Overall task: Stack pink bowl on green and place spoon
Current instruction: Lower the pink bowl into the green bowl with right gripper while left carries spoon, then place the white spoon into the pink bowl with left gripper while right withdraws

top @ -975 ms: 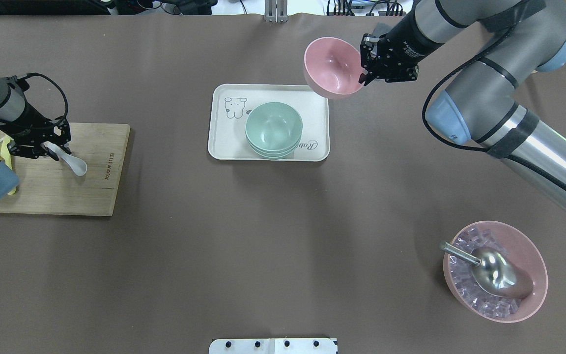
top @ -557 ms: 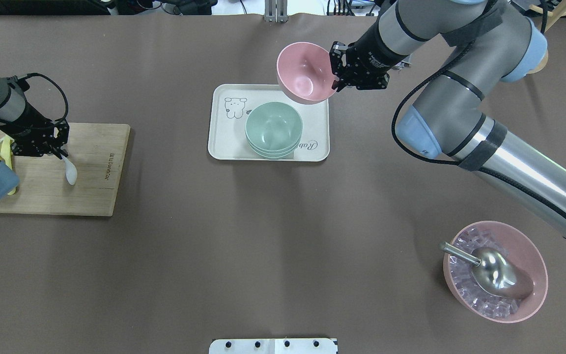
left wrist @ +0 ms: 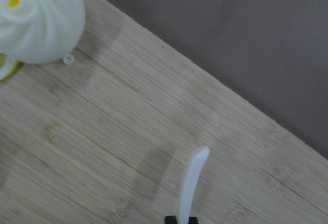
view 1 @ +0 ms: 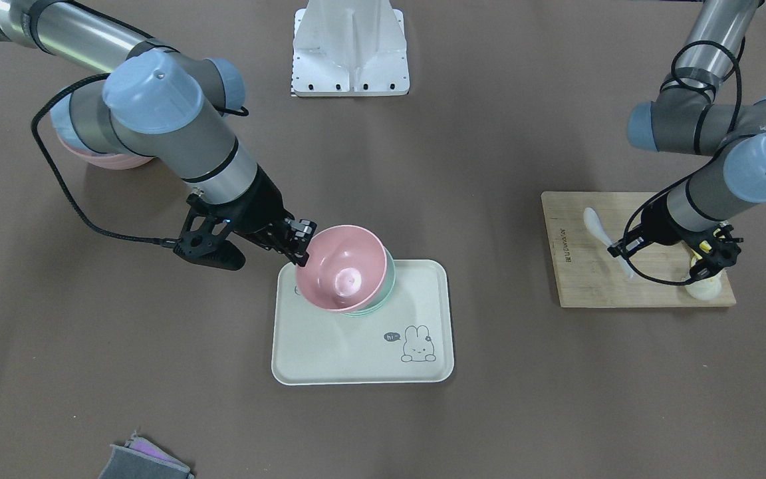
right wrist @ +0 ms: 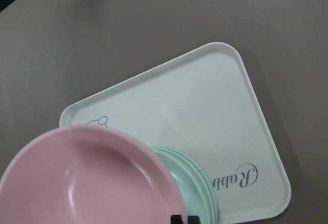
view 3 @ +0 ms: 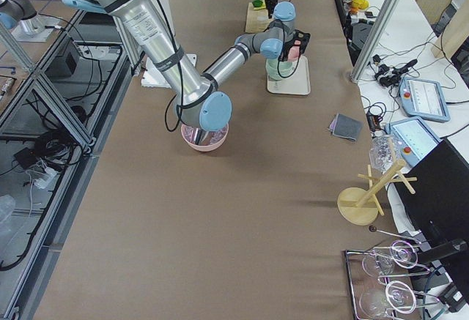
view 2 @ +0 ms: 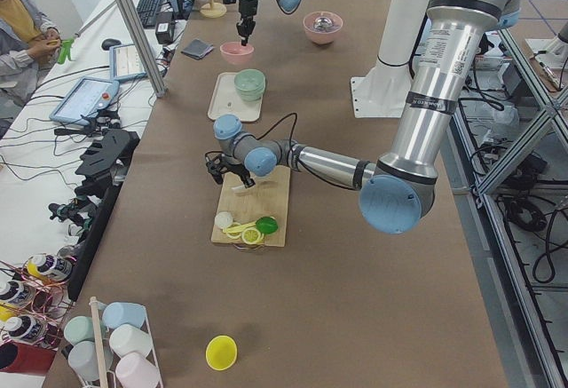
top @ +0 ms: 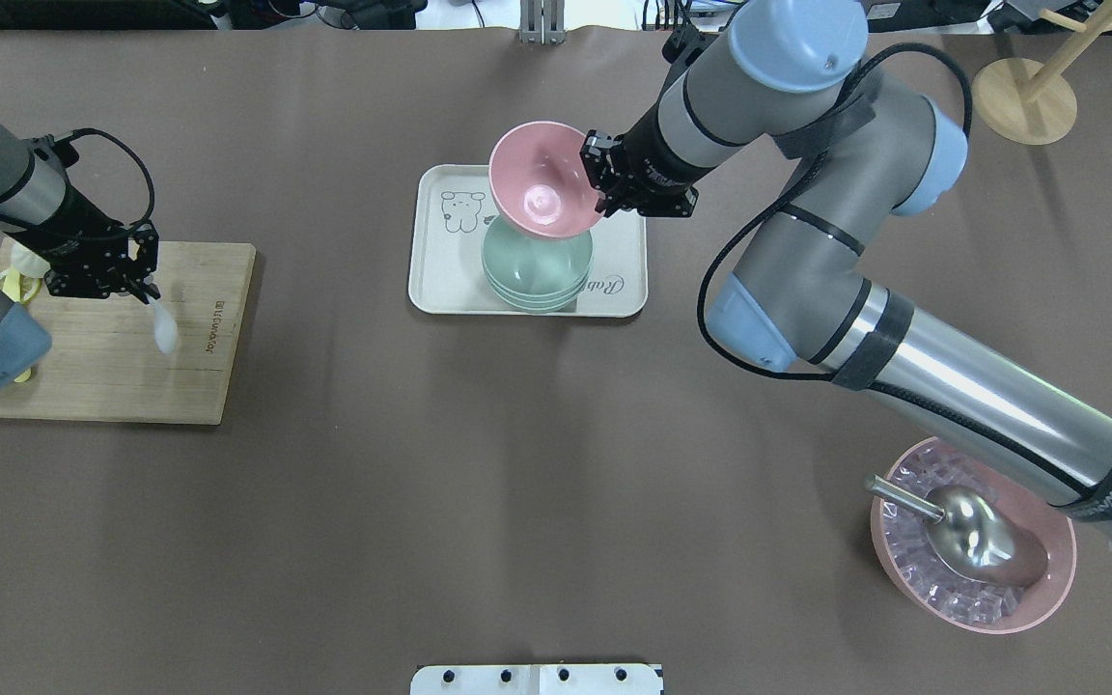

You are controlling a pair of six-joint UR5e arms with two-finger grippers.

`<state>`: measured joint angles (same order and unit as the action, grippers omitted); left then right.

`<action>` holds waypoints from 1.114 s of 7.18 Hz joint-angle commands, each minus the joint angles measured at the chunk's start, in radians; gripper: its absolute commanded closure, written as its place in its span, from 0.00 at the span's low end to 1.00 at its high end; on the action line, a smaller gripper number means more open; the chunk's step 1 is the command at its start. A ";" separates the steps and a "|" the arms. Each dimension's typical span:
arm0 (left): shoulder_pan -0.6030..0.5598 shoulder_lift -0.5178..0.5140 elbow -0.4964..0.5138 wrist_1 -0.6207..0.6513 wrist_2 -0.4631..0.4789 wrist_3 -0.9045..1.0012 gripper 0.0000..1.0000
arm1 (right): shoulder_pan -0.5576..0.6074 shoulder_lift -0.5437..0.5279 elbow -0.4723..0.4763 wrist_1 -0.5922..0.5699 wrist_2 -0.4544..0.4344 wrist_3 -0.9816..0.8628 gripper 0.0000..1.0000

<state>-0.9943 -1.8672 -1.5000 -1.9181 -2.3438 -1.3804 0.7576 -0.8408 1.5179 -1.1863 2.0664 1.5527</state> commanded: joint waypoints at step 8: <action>0.185 -0.549 0.194 -0.177 0.209 -0.493 1.00 | 0.199 -0.205 0.155 -0.009 0.272 -0.150 0.00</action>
<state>-0.8728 -2.3695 -1.3703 -1.9660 -2.2512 -1.7952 0.8726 -0.9570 1.6108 -1.1944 2.2457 1.4756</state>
